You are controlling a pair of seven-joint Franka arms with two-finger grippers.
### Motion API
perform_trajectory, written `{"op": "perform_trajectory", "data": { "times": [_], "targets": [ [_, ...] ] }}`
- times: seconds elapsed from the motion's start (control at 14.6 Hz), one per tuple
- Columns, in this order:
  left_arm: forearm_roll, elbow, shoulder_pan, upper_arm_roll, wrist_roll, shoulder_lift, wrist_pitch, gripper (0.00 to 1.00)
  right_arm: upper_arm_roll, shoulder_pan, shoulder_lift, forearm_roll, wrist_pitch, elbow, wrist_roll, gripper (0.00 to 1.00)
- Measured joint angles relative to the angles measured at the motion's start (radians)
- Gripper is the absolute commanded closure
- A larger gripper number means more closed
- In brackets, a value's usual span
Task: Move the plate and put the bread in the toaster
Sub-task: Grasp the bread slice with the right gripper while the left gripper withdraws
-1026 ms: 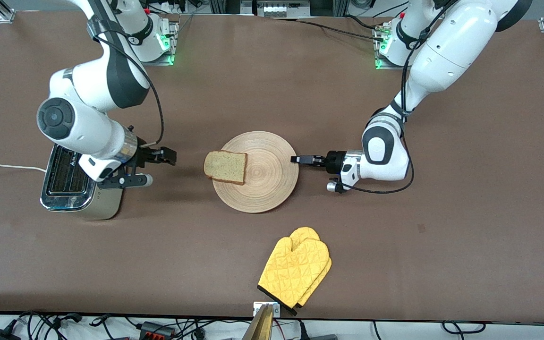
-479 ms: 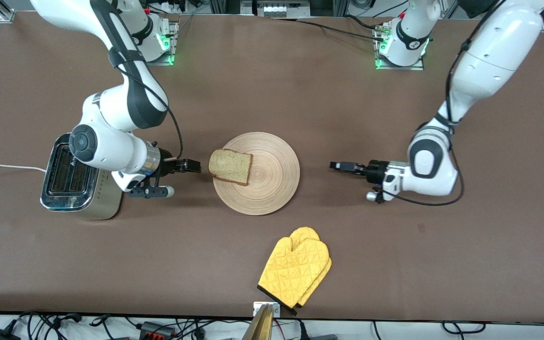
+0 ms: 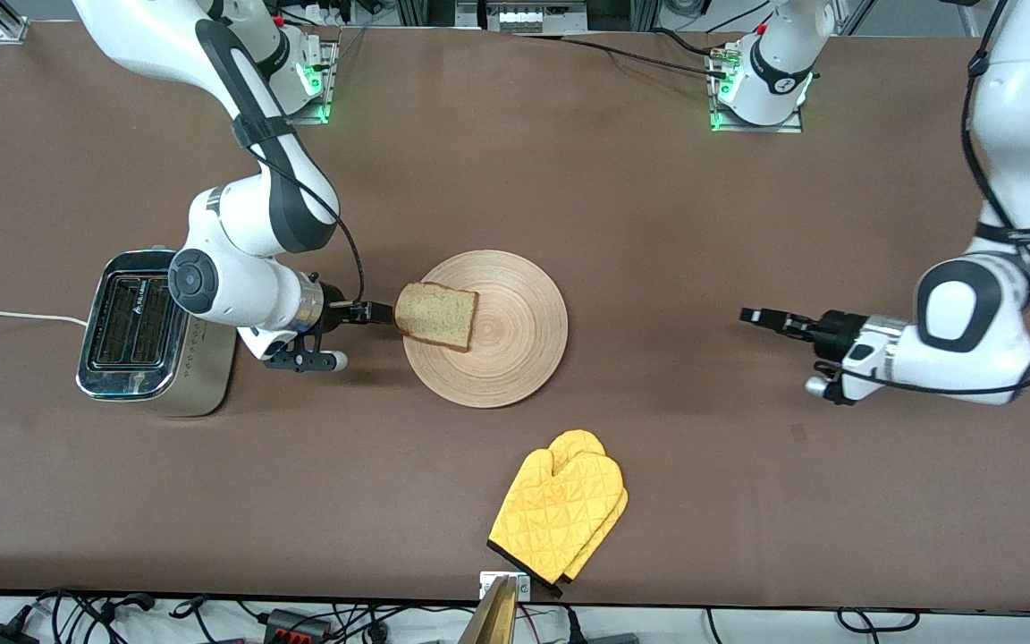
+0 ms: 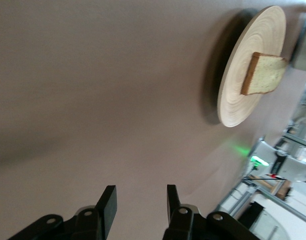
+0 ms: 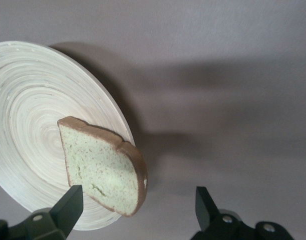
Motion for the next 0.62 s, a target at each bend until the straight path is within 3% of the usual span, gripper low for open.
{"op": "perform_trajectory", "data": {
  "times": [0.21, 0.48, 0.55, 0.62],
  "targets": [
    [0.185, 0.062, -0.002, -0.013, -0.089, -0.092, -0.070, 0.47, 0.000, 0.000, 0.021, 0.089, 0.001, -0.013, 0.000, 0.13],
    [0.317, 0.142, -0.007, -0.024, -0.162, -0.209, -0.141, 0.46, 0.000, 0.000, 0.048, 0.103, 0.001, -0.014, 0.000, 0.18],
    [0.340, 0.157, -0.007, -0.024, -0.180, -0.229, -0.158, 0.30, 0.000, 0.001, 0.053, 0.103, 0.001, -0.014, 0.001, 0.18],
    [0.356, 0.176, -0.007, -0.024, -0.195, -0.244, -0.189, 0.00, 0.000, 0.004, 0.057, 0.104, 0.001, -0.014, 0.001, 0.18]
  ]
}}
